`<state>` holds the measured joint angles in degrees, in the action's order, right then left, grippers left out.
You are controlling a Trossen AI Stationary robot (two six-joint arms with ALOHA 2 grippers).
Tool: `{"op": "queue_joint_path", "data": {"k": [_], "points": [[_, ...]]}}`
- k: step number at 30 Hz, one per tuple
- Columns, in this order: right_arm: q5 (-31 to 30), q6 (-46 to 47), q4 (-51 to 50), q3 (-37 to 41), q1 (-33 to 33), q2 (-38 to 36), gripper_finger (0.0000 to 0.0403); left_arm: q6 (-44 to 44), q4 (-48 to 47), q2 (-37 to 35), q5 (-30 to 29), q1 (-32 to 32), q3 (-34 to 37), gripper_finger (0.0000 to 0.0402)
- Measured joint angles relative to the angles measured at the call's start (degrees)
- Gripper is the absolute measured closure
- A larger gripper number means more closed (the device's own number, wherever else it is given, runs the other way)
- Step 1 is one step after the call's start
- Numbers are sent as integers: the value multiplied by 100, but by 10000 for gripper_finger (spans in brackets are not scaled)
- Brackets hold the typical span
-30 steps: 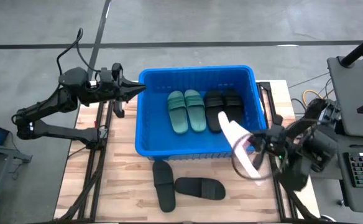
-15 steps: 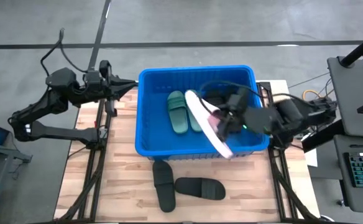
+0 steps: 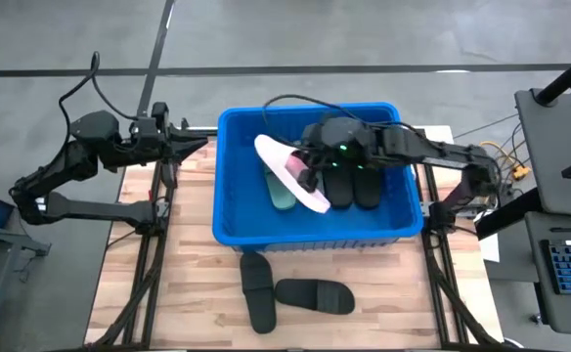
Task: Pick and place slides into bin
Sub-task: Put the bottom pink slide into the blue container
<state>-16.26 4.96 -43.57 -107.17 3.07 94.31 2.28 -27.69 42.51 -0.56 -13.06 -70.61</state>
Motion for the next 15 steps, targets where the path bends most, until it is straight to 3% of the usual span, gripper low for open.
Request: {"op": "queue_joint_path", "data": {"k": [8,15], "points": [[-47,6,30,-751,450,1082,394,429,-39,-445,-37,0,7,387],[-395,610,-76,-1479,549,2362,394,458,-28,-840,-312,1,5,387]]}}
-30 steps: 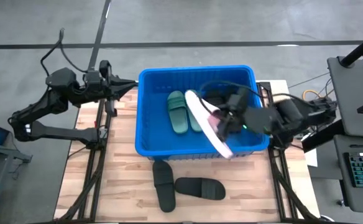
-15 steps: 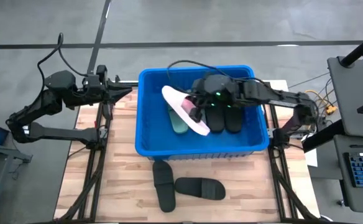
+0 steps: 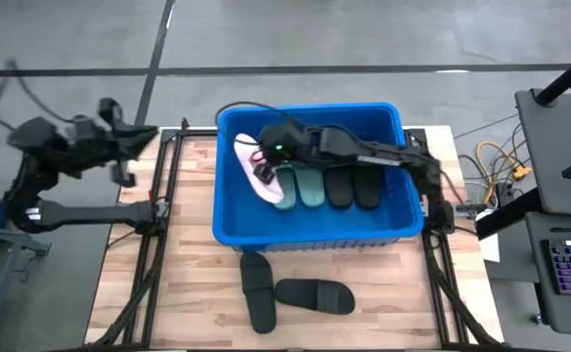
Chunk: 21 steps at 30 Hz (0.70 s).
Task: Pick and place slides into bin
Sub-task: Put the bottom pink slide into the blue container
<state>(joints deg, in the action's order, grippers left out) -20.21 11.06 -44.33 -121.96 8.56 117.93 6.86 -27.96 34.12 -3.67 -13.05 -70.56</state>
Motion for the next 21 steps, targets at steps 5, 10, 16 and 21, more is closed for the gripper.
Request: {"op": "queue_joint_path", "data": {"k": [5,10,16,21], "points": [[-1120,17,-433,-690,-2,801,394,-8,-31,-169,-10,-1,3,387],[-1346,95,-533,-1172,2,1436,394,-43,-5,-230,-12,-1,3,387],[-1364,331,-487,-1245,-6,1836,394,-43,-12,-114,-8,0,3,387],[-1393,1017,-356,-1241,-2,1899,394,-25,-5,-110,-8,-1,3,387]]}}
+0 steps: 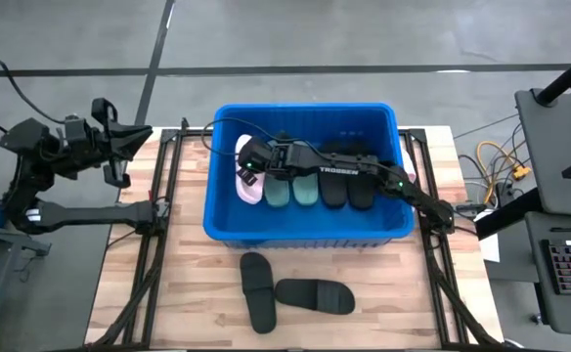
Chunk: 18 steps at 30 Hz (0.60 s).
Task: Pick and place slides into bin
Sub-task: Put the bottom pink slide into the blue container
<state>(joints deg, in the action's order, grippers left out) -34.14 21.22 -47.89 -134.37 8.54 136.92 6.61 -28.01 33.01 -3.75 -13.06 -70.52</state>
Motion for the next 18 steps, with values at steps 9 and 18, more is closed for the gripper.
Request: {"op": "queue_joint_path", "data": {"k": [9,18], "points": [[-197,579,405,375,0,0,394,-18,10,9,9,0,0,387],[-153,95,1748,1287,-46,2,394,-27,9,88,18,1,0,387]]}}
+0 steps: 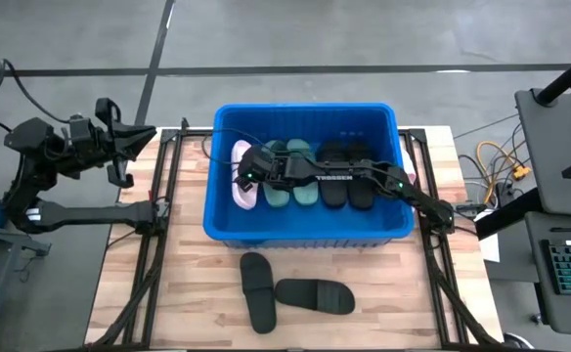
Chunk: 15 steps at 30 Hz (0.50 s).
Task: Pick and place slides into bin
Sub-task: Put the bottom pink slide into the blue container
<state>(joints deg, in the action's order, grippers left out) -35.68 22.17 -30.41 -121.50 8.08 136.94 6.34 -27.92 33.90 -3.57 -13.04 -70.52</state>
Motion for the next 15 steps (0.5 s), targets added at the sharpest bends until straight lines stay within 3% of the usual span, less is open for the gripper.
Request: {"op": "queue_joint_path", "data": {"k": [10,15], "points": [[93,-429,304,518,-15,-24,393,-301,1,44,23,1,0,387],[153,-696,235,342,-26,-6,364,-307,-2,53,26,-1,0,387]]}}
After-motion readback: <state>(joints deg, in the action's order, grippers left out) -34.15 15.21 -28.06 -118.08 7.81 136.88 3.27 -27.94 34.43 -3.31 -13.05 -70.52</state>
